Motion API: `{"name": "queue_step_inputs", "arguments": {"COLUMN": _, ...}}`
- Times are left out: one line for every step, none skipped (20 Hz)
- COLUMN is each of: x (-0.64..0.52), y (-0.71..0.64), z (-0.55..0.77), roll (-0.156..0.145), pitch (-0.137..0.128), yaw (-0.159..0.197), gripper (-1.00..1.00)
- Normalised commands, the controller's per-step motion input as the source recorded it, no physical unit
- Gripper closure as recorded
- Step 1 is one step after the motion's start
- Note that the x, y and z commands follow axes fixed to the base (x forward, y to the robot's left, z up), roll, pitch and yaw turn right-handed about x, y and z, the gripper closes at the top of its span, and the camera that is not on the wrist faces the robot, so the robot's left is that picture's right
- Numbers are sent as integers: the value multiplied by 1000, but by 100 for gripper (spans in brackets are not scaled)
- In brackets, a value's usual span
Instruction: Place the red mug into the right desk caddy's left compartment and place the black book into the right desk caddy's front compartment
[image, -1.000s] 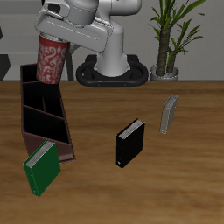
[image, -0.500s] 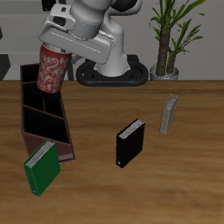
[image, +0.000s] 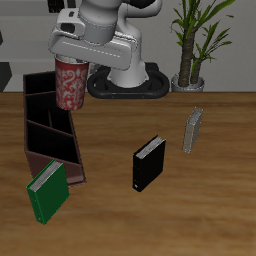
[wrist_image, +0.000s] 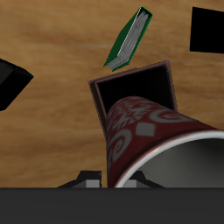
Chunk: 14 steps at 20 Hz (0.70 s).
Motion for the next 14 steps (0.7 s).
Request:
{"name": "queue_step_inputs", "arguments": {"x": -128, "y": -108, "z": 176, "roll": 36, "pitch": -55, "yaw": 2, "gripper": 100}}
{"name": "queue_step_inputs", "arguments": {"x": -79, "y": -108, "z": 155, "roll": -8, "pitch": -104, "yaw": 54, "gripper": 100}}
{"name": "queue_step_inputs", "arguments": {"x": -43, "y": -240, "z": 107, "roll": 98, "pitch": 88, "yaw": -110, "gripper": 100}}
{"name": "queue_step_inputs", "arguments": {"x": -57, "y": -265, "z": 138, "roll": 2, "pitch": 28, "yaw": -114, "gripper": 100}}
{"name": "queue_step_inputs", "arguments": {"x": 13, "y": -91, "z": 81, "roll": 35, "pitch": -21, "yaw": 58, "gripper": 100}}
{"name": "queue_step_inputs", "arguments": {"x": 29, "y": -282, "z": 139, "roll": -16, "pitch": -17, "yaw": 77, "gripper": 100}}
{"name": "queue_step_inputs", "arguments": {"x": 26, "y": -304, "z": 148, "roll": 62, "pitch": 68, "yaw": -237, "gripper": 100}}
{"name": "queue_step_inputs", "arguments": {"x": 0, "y": 0, "z": 0, "roll": 0, "pitch": 0, "yaw": 0, "gripper": 100}}
{"name": "queue_step_inputs", "arguments": {"x": 95, "y": -205, "z": 60, "roll": 84, "pitch": 70, "yaw": -33, "gripper": 100}}
{"name": "queue_step_inputs", "arguments": {"x": 82, "y": -433, "z": 129, "roll": -192, "pitch": -88, "yaw": 129, "gripper": 100}}
{"name": "queue_step_inputs", "arguments": {"x": 109, "y": -139, "z": -86, "roll": 106, "pitch": 92, "yaw": -73, "gripper": 100}}
{"name": "queue_step_inputs", "arguments": {"x": 157, "y": -312, "z": -11, "roll": -98, "pitch": 19, "yaw": 17, "gripper": 100}}
{"name": "queue_step_inputs", "arguments": {"x": 59, "y": -171, "z": -16, "roll": 72, "pitch": 53, "yaw": -76, "gripper": 100}}
{"name": "queue_step_inputs", "arguments": {"x": 0, "y": 0, "z": 0, "roll": 0, "pitch": 0, "yaw": 0, "gripper": 100}}
